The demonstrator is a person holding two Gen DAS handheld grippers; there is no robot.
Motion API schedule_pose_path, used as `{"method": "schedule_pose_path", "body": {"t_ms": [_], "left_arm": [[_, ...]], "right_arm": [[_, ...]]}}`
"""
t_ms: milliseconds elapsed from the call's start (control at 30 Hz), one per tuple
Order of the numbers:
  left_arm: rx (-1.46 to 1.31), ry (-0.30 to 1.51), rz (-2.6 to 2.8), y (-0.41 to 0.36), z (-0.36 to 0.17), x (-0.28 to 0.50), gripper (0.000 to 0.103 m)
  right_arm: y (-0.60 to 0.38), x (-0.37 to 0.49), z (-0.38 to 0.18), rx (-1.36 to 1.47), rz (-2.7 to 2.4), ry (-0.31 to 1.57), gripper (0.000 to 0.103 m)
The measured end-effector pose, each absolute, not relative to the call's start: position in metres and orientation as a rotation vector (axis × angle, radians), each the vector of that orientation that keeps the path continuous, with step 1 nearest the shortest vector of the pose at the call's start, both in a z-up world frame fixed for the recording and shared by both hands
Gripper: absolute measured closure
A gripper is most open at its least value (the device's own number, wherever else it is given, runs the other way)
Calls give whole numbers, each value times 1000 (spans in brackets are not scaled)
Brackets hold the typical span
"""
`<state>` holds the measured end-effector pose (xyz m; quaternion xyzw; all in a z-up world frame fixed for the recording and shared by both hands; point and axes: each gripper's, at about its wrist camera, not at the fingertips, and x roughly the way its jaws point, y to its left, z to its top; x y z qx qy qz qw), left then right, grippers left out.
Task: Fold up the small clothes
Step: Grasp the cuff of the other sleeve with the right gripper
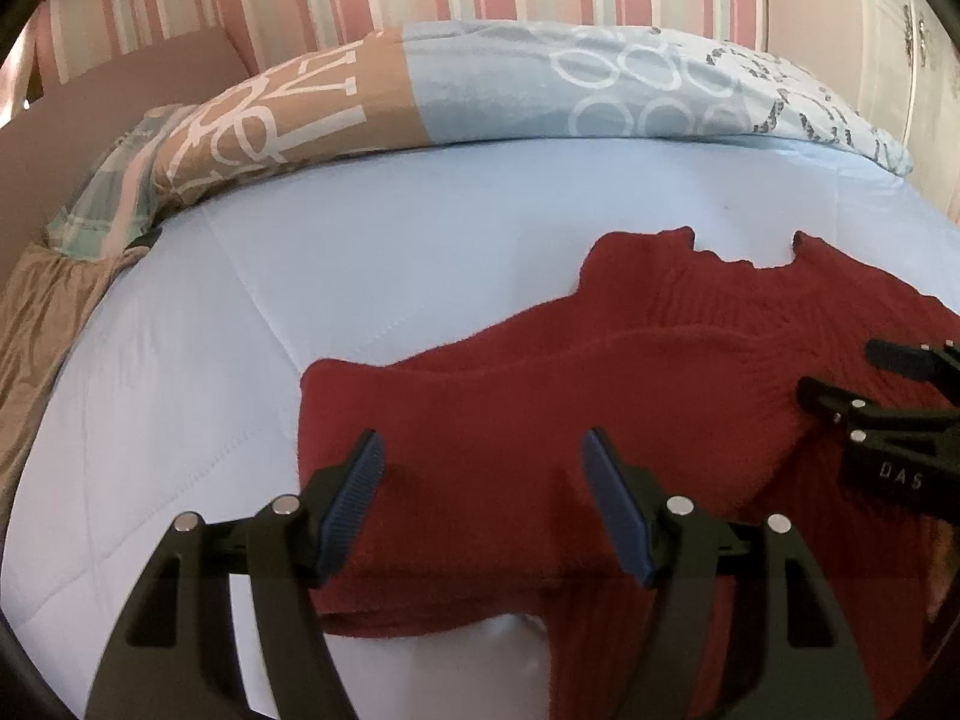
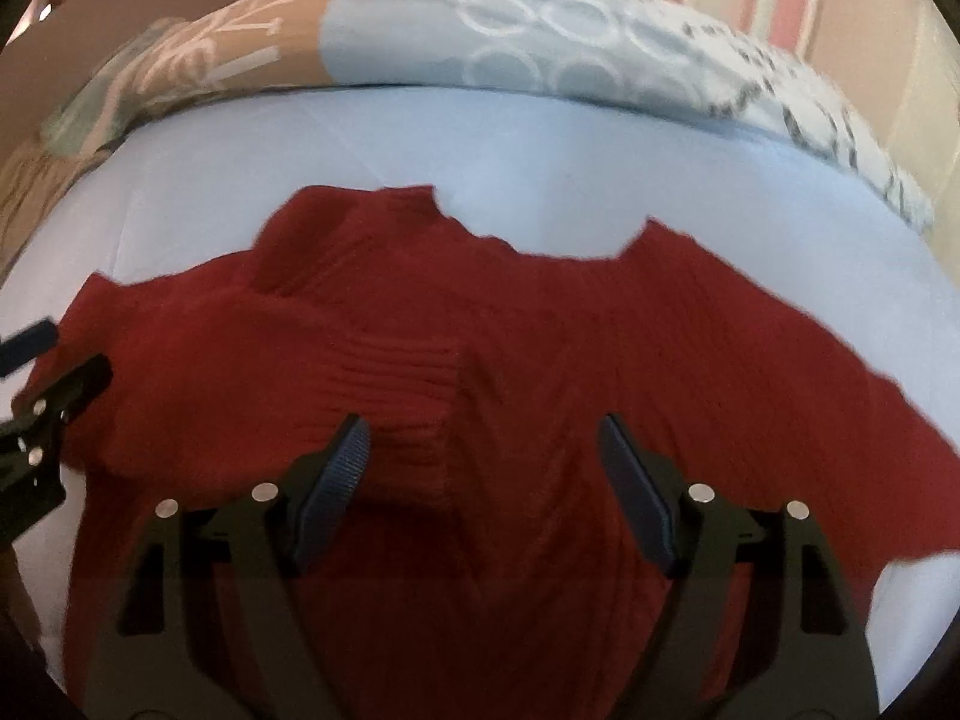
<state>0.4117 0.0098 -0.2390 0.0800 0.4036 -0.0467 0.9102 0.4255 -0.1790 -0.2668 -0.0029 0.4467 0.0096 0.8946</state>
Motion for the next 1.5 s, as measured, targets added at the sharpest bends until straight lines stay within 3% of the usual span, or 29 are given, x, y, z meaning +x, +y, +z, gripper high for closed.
{"method": "schedule_pose_path", "body": {"t_ms": [33, 100, 133, 167, 200, 367, 533, 567, 667, 767, 833, 867, 900, 967, 1000, 1033, 1067, 1333, 1500], "left_arm": [[158, 836, -95, 10, -240, 413, 34], [142, 842, -92, 12, -242, 416, 34], [134, 844, -90, 12, -243, 419, 34], [127, 848, -87, 12, -244, 421, 34], [118, 855, -86, 13, -246, 424, 34], [87, 865, -84, 11, -246, 432, 34], [73, 850, -78, 11, -243, 432, 34], [72, 853, -80, 11, -244, 432, 34], [73, 858, -81, 12, -246, 433, 34], [74, 853, -75, 15, -246, 433, 34], [68, 856, -72, 17, -247, 433, 34], [64, 858, -71, 18, -248, 433, 34], [61, 860, -69, 19, -248, 433, 34], [61, 861, -65, 21, -249, 433, 34], [61, 862, -63, 21, -249, 433, 34], [62, 862, -60, 21, -248, 432, 34], [64, 860, -58, 21, -248, 432, 34], [65, 825, -43, 19, -230, 430, 34], [54, 826, -60, 8, -227, 429, 34]], "right_arm": [[-178, 426, -269, 4, 42, 940, 36], [-174, 425, -270, 14, 77, 952, 67], [-170, 424, -268, 5, 78, 945, 74], [-167, 423, -267, -6, 77, 939, 92], [-164, 422, -264, -20, 68, 926, 96], [-181, 419, -254, 41, 80, 877, 100], [-202, 418, -254, 141, 154, 882, 97], [-203, 418, -255, 147, 159, 880, 91], [-205, 415, -257, 163, 157, 859, 32], [-202, 416, -260, 159, 138, 860, 24], [-199, 418, -267, 174, 149, 887, 24], [-197, 419, -271, 192, 164, 907, 28], [-194, 420, -275, 203, 175, 926, 45], [-189, 420, -278, 178, 153, 932, 59], [-188, 420, -276, 173, 156, 930, 74], [-189, 419, -275, 170, 149, 925, 79], [-191, 418, -272, 168, 149, 915, 97], [-250, 395, -211, 79, -12, 665, 97], [-318, 382, -249, 223, -90, 841, 97]]}}
